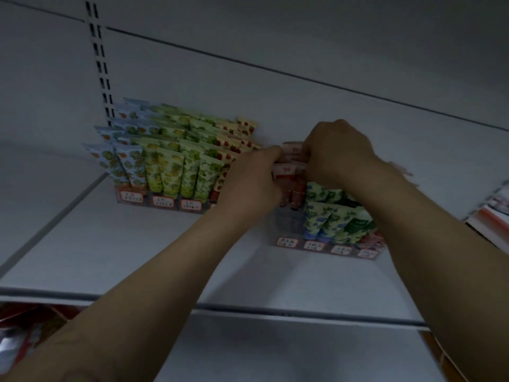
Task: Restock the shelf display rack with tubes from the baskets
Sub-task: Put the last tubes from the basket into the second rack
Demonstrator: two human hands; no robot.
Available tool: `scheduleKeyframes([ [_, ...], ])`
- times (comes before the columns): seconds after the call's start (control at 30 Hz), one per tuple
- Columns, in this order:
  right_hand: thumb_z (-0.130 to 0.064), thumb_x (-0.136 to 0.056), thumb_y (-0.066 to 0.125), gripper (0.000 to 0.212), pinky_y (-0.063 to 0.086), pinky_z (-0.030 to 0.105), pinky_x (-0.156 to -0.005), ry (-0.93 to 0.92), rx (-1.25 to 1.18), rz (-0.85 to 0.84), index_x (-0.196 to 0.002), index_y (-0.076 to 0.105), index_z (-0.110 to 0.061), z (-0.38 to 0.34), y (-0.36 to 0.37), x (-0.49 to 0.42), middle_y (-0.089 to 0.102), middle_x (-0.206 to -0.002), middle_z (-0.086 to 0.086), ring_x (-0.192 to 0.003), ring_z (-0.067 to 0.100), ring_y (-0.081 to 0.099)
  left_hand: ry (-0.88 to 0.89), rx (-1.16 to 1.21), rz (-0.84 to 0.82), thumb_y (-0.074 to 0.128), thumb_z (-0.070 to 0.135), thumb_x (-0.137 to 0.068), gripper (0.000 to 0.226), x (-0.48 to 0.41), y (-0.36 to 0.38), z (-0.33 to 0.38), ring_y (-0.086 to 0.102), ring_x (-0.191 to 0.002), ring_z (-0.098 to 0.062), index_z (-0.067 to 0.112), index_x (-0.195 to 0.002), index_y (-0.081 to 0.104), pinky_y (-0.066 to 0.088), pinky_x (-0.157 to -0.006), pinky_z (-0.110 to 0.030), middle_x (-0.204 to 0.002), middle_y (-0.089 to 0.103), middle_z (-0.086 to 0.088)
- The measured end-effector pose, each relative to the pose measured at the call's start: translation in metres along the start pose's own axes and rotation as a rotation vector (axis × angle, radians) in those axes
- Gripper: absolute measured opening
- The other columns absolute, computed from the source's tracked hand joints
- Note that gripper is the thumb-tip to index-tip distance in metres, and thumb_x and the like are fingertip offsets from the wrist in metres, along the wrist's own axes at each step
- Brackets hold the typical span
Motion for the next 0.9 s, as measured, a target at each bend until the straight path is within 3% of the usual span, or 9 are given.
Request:
scheduleKeyframes([
  [0.07, -0.027, -0.082, 0.068, 0.031, 0.046, 0.029, -0.070, 0.005, -0.005, -0.015, -0.109, 0.066, -0.010, -0.001, -0.002, 0.001, 0.061, -0.103, 0.012, -0.082, 0.024, 0.053, 0.009, -0.036, -0.029, 0.070, 0.009, -0.077, 0.013, -0.001, -0.001, 0.001, 0.061, -0.075, -0.019, 0.012, -0.088, 0.064, 0.045, -0.058, -0.031, -0.083, 0.067, -0.005],
  [0.33, -0.018, -0.084, 0.065, 0.021, 0.043, 0.030, -0.067, 0.028, 0.054, -0.048, -0.101, 0.064, -0.006, -0.010, -0.009, 0.009, 0.059, -0.098, 0.013, -0.086, 0.028, 0.057, 0.001, -0.031, -0.059, 0.071, 0.012, -0.079, 0.017, -0.002, -0.008, 0.006, 0.063, -0.082, -0.021, 0.014, -0.096, 0.068, 0.031, -0.056, -0.020, -0.090, 0.070, -0.007],
  [0.4, -0.018, -0.084, 0.064, 0.013, 0.041, 0.029, -0.066, 0.041, 0.075, -0.057, -0.088, 0.059, -0.007, -0.011, -0.009, 0.011, 0.056, -0.094, 0.011, -0.081, 0.025, 0.053, -0.002, -0.022, -0.068, 0.072, 0.011, -0.078, 0.022, -0.003, -0.009, 0.005, 0.061, -0.083, -0.014, 0.013, -0.099, 0.068, 0.029, -0.051, -0.013, -0.095, 0.071, -0.006],
  [0.47, -0.018, -0.084, 0.063, 0.021, 0.040, 0.029, -0.066, 0.047, 0.104, -0.065, -0.074, 0.047, -0.008, -0.012, -0.009, 0.009, 0.052, -0.090, 0.010, -0.078, 0.023, 0.049, 0.004, 0.003, -0.080, 0.073, 0.009, -0.077, 0.026, -0.004, -0.010, 0.007, 0.058, -0.081, -0.007, 0.012, -0.103, 0.069, 0.030, -0.050, -0.001, -0.100, 0.071, -0.005],
  [0.57, -0.023, -0.083, 0.066, 0.019, 0.040, 0.031, -0.065, 0.037, 0.120, -0.063, -0.084, 0.051, -0.010, -0.013, -0.008, 0.007, 0.045, -0.081, 0.006, -0.076, 0.023, 0.047, 0.028, 0.062, -0.080, 0.072, 0.005, -0.078, 0.023, -0.003, -0.010, 0.009, 0.047, -0.079, 0.008, 0.009, -0.100, 0.069, 0.028, -0.051, 0.006, -0.098, 0.071, -0.005],
  [0.67, -0.024, -0.083, 0.067, 0.022, 0.040, 0.030, -0.064, 0.024, 0.134, -0.055, -0.083, 0.048, -0.012, -0.014, -0.006, 0.005, 0.040, -0.071, 0.003, -0.074, 0.022, 0.047, 0.027, 0.061, -0.073, 0.072, 0.008, -0.078, 0.020, -0.004, -0.012, 0.007, 0.048, -0.073, 0.006, 0.010, -0.098, 0.069, 0.029, -0.051, 0.004, -0.089, 0.069, 0.000],
  [0.73, -0.023, -0.084, 0.066, 0.021, 0.040, 0.030, -0.064, 0.009, 0.117, -0.047, -0.081, 0.049, -0.012, -0.015, -0.004, 0.005, 0.042, -0.075, 0.005, -0.074, 0.023, 0.047, 0.033, 0.086, -0.074, 0.072, 0.003, -0.077, 0.022, -0.003, -0.013, 0.007, 0.045, -0.072, 0.011, 0.008, -0.099, 0.070, 0.029, -0.053, 0.007, -0.075, 0.058, 0.009],
  [0.8, -0.023, -0.085, 0.066, 0.021, 0.040, 0.030, -0.065, 0.006, 0.094, -0.042, -0.081, 0.049, -0.012, -0.014, -0.003, 0.006, 0.046, -0.080, 0.007, -0.075, 0.023, 0.047, 0.042, 0.099, -0.082, 0.072, 0.001, -0.077, 0.022, -0.002, -0.014, 0.009, 0.041, -0.075, 0.017, 0.006, -0.098, 0.070, 0.028, -0.055, 0.009, -0.075, 0.051, 0.010],
  [0.9, -0.023, -0.086, 0.065, 0.017, 0.039, 0.031, -0.065, 0.005, 0.075, -0.032, -0.086, 0.056, -0.010, -0.013, -0.003, 0.010, 0.057, -0.095, 0.013, -0.081, 0.026, 0.054, 0.060, 0.045, -0.078, 0.072, 0.003, -0.077, 0.012, 0.000, -0.016, 0.013, 0.051, -0.075, 0.006, 0.011, -0.083, 0.066, 0.031, -0.053, 0.002, -0.076, 0.055, 0.006],
])
Point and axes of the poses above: each hand's wrist, its own x-axis away from the middle knuckle, its own y-axis out of the palm, z = x × y, the point moved 5 cm from there along -x, towards the middle knuckle
